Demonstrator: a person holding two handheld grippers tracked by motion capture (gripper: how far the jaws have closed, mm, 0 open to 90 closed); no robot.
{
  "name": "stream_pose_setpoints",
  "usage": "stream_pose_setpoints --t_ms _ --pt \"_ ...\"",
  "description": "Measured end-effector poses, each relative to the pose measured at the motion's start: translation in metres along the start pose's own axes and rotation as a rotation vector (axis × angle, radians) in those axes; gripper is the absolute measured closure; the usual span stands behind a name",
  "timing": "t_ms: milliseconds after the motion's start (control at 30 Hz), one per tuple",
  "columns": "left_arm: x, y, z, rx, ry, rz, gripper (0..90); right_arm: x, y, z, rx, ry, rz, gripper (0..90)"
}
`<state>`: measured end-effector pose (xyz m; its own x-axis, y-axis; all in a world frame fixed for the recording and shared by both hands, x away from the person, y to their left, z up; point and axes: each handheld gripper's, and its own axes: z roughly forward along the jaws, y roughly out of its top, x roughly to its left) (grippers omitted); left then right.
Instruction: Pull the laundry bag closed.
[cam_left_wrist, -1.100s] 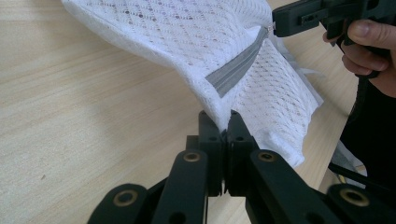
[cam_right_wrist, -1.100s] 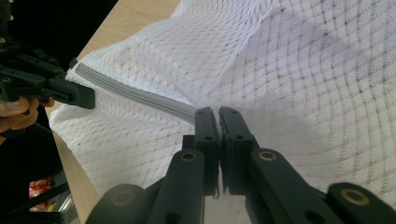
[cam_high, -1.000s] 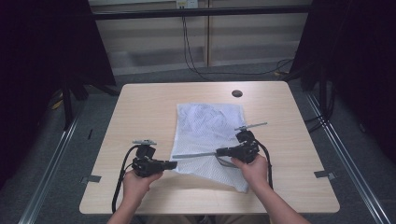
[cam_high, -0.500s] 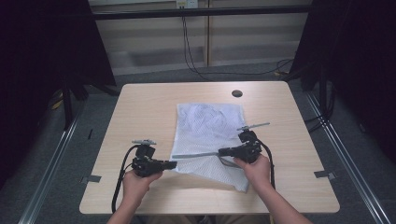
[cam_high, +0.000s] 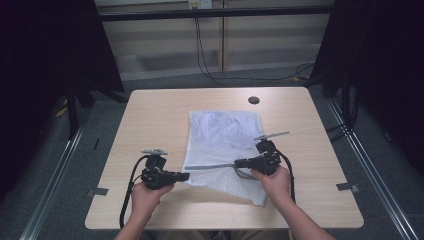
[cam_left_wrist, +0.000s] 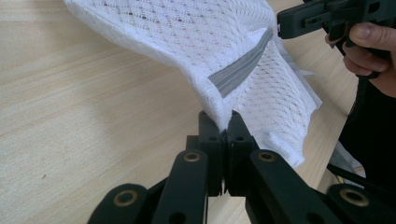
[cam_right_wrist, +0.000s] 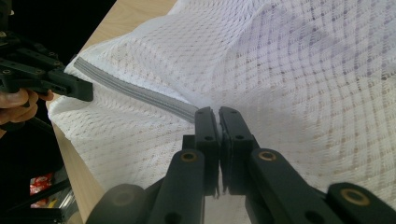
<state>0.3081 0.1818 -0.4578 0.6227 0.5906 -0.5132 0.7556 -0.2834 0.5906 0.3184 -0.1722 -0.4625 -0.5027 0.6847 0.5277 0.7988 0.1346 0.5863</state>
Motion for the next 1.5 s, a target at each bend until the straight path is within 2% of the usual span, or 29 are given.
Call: stream_pose_setpoints --t_ms 200,300,633,667,700,867,1367,1433,1500 --pt "-0.0001 -0.0009 -0.0007 0.002 -0.003 -0.005 88.4 -0.0014 -0.0015 -0.0016 0.006 -0.019 0.003 87.1" --pt "-0.0001 -0.0018 -0.0001 0.002 -0.003 -0.007 88.4 -0.0034 -0.0019 -0.0031 0.000 -0.004 0.014 87.1" --pt "-0.0023 -0.0019 -0.0005 0.006 -0.009 -0.003 88.5 -0.0035 -0.0016 -0.0058 0.006 -0.019 0.014 87.1" --pt "-0.0034 -0.0019 -0.0001 -0.002 -0.006 -0.014 88.5 -0.0030 -0.0016 -0.0061 0.005 -0.024 0.010 87.1" --pt "-0.0026 -0.0016 -0.0010 0.006 -0.004 0.001 88.5 -0.0026 -0.0016 -0.0063 0.007 -0.024 0.010 87.1" --pt "-0.0041 -0.0019 -0.0008 0.014 -0.005 0.010 88.5 -0.0045 -0.0017 -0.0076 0.007 -0.024 0.012 87.1" --pt "-0.0055 -0.0030 -0.0005 0.015 -0.017 -0.001 88.7 -0.0051 -0.0019 -0.0094 0.011 -0.033 0.011 87.2" --pt "-0.0055 -0.0031 -0.0009 0.022 -0.008 0.010 88.7 -0.0057 -0.0016 -0.0088 0.013 -0.033 0.010 87.2" --pt "-0.0056 -0.0037 -0.0008 0.016 -0.015 0.001 88.7 -0.0059 -0.0015 -0.0085 0.017 -0.039 0.010 87.2"
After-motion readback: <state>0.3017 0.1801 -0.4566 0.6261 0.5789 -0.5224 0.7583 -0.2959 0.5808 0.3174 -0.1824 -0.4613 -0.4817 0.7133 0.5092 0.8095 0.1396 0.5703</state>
